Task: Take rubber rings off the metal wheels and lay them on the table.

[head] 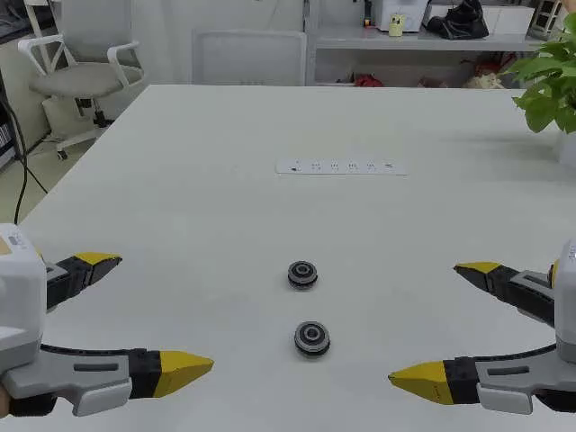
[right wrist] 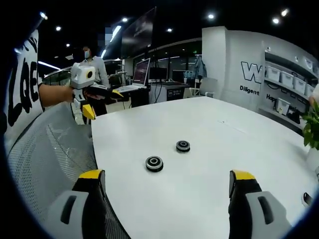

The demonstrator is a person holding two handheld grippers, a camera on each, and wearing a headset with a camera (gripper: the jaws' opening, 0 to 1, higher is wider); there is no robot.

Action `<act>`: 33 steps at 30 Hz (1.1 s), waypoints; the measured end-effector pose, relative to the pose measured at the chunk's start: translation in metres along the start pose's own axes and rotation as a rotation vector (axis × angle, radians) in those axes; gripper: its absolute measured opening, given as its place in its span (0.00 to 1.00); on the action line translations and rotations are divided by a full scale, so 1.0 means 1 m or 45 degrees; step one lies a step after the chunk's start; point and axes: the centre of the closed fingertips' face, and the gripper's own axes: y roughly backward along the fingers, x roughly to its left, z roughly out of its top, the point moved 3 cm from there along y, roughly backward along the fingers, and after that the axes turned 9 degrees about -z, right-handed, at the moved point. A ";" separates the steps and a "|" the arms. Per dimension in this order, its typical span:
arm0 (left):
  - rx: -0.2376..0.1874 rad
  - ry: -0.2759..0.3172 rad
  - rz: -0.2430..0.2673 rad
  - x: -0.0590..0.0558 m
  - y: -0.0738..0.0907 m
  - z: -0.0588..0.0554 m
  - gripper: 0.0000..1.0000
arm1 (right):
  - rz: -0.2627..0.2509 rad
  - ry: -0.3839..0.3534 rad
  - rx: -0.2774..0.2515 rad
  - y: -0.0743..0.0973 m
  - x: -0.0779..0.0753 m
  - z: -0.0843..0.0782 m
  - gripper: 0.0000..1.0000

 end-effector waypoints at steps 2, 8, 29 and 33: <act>0.001 0.000 0.001 0.000 0.000 0.000 1.00 | 0.004 0.005 0.004 0.000 0.000 0.000 1.00; 0.004 0.002 0.003 0.001 0.001 -0.001 1.00 | 0.004 0.013 0.006 0.000 0.000 0.000 1.00; 0.015 -0.008 -0.009 0.002 -0.002 -0.002 1.00 | 0.011 0.018 0.009 -0.002 -0.005 -0.001 1.00; 0.018 -0.011 -0.010 0.003 -0.002 -0.001 1.00 | 0.010 0.017 0.010 -0.002 -0.006 -0.001 1.00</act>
